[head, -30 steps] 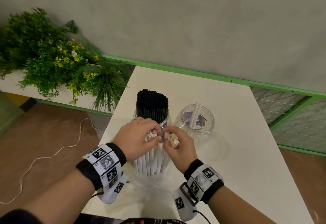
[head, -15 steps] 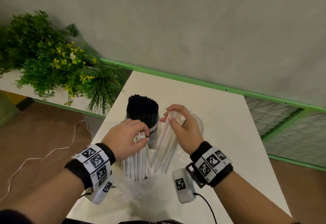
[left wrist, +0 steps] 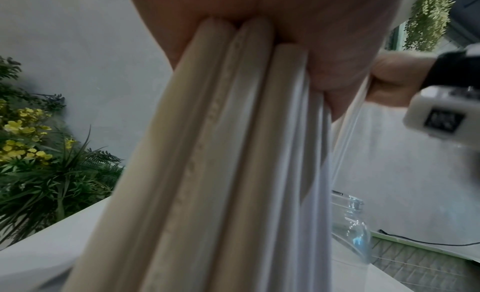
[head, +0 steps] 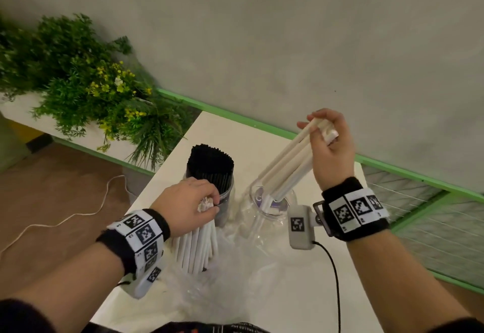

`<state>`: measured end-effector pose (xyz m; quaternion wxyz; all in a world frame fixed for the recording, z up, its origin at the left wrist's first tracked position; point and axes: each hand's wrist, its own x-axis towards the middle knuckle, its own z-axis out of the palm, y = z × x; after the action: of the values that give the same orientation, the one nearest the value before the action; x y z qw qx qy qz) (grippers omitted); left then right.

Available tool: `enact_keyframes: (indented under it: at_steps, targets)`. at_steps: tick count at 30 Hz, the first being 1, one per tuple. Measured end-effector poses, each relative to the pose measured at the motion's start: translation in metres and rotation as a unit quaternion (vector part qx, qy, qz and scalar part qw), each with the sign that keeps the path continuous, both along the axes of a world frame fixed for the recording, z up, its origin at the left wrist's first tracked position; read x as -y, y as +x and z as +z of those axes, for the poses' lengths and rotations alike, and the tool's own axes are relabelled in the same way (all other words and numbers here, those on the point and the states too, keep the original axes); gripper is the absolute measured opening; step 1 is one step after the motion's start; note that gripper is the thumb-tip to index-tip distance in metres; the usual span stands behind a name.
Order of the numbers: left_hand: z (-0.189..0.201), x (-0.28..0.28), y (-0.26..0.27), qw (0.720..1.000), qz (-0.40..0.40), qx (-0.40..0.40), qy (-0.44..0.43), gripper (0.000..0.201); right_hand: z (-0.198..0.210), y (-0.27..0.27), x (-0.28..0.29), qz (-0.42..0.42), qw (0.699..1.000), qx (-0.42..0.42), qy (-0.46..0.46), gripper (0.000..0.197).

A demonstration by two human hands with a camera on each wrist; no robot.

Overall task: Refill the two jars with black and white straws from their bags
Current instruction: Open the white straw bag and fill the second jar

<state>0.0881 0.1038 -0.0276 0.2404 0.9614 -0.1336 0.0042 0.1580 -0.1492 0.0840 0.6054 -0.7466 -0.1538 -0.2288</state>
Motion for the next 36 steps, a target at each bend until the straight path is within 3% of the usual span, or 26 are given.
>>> enact_keyframes:
  at_steps: [4,8,11,16,19,24,28,33,36]
  targets:
    - [-0.001,0.000,-0.002,1.000,0.004,-0.003,0.000,0.026,-0.024,0.000,-0.001,-0.021,0.999,-0.026,0.013,0.042]
    - [-0.001,0.000,-0.002,1.000,0.004,-0.003,-0.004,0.027,-0.016,-0.002,0.012,-0.037,0.998,0.024,0.039,0.042]
    - [-0.002,0.000,-0.001,1.000,0.005,-0.003,-0.004,0.027,-0.021,0.002,0.014,-0.028,0.999,0.022,0.012,0.044]
    - [-0.003,0.000,-0.001,1.000,0.006,0.000,-0.006,0.025,-0.064,0.018,0.001,-0.011,0.996,-0.014,-0.083,0.038]
    - [-0.001,0.001,-0.002,1.000,0.007,-0.003,-0.009,0.025,-0.096,0.031,-0.001,0.004,0.987,-0.058,-0.146,0.037]
    - [-0.001,0.001,-0.004,1.000,0.006,0.000,-0.012,0.023,-0.127,0.037,0.007,0.035,0.973,-0.188,-0.131,0.042]
    - [-0.002,0.000,-0.005,1.000,0.008,0.001,-0.013,0.022,-0.133,0.031,0.016,0.042,0.972,-0.190,-0.130,0.029]
    - [-0.003,0.000,-0.006,1.000,0.013,0.004,-0.017,0.024,-0.128,0.032,0.027,-0.009,0.980,-0.168,-0.104,0.019]
    - [-0.002,0.001,-0.007,1.000,0.015,0.003,-0.015,0.024,-0.127,0.035,0.033,-0.026,0.975,-0.166,-0.143,0.017]
